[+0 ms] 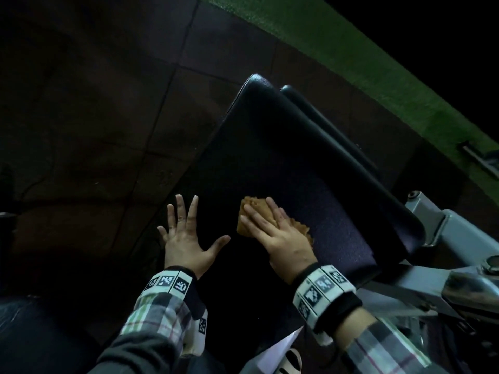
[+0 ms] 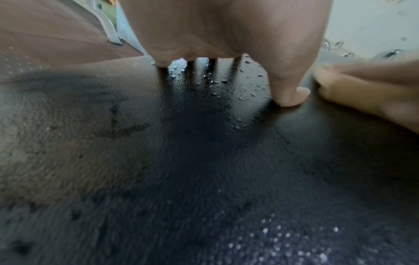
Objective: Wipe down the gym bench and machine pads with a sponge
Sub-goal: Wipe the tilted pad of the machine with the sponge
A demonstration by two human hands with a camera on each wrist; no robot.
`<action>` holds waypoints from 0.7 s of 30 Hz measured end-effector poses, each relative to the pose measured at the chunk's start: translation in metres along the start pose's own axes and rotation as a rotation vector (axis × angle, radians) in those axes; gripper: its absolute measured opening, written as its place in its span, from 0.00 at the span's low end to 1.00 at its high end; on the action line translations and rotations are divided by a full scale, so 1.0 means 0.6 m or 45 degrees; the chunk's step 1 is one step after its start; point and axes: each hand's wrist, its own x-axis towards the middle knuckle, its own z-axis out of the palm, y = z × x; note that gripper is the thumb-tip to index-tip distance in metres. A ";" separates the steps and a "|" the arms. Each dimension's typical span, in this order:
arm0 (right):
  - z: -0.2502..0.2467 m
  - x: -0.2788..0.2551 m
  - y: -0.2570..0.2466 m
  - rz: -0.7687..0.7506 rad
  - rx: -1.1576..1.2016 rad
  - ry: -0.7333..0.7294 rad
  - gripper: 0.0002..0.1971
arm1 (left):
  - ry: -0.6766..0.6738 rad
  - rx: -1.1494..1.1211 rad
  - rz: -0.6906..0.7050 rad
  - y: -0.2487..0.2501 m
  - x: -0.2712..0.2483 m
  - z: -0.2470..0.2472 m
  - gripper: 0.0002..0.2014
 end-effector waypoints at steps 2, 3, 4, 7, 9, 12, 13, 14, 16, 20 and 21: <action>0.001 -0.030 0.017 0.029 0.019 0.007 0.29 | 0.003 -0.014 -0.006 0.002 -0.001 -0.002 0.58; -0.002 -0.039 0.027 0.058 0.029 0.016 0.31 | 0.014 -0.023 -0.007 0.003 -0.002 -0.003 0.57; -0.005 -0.043 0.037 0.090 0.044 0.035 0.33 | 0.031 -0.031 -0.002 0.004 -0.003 -0.004 0.55; -0.023 -0.022 0.064 0.172 0.100 0.093 0.38 | 0.101 -0.079 0.018 0.002 -0.007 -0.006 0.50; -0.040 0.014 0.073 0.201 0.121 0.109 0.37 | 0.143 -0.100 -0.028 -0.001 -0.005 -0.009 0.49; -0.062 0.083 0.069 0.266 0.127 0.059 0.37 | 0.124 -0.102 -0.155 -0.005 0.001 -0.015 0.50; -0.067 0.106 0.066 0.280 0.138 0.038 0.36 | 0.102 -0.099 -0.175 -0.007 0.002 -0.016 0.50; -0.072 0.129 0.062 0.292 0.164 0.011 0.36 | 0.080 -0.092 -0.178 -0.009 0.002 -0.015 0.51; -0.077 0.171 0.052 0.313 0.210 -0.058 0.37 | 0.063 -0.083 -0.168 -0.012 0.004 -0.013 0.52; -0.078 0.228 0.017 0.266 0.170 -0.115 0.35 | 0.083 -0.059 -0.168 -0.017 0.005 -0.009 0.52; -0.076 0.235 0.008 0.243 0.161 -0.133 0.34 | 0.086 -0.058 -0.170 -0.017 0.005 -0.008 0.52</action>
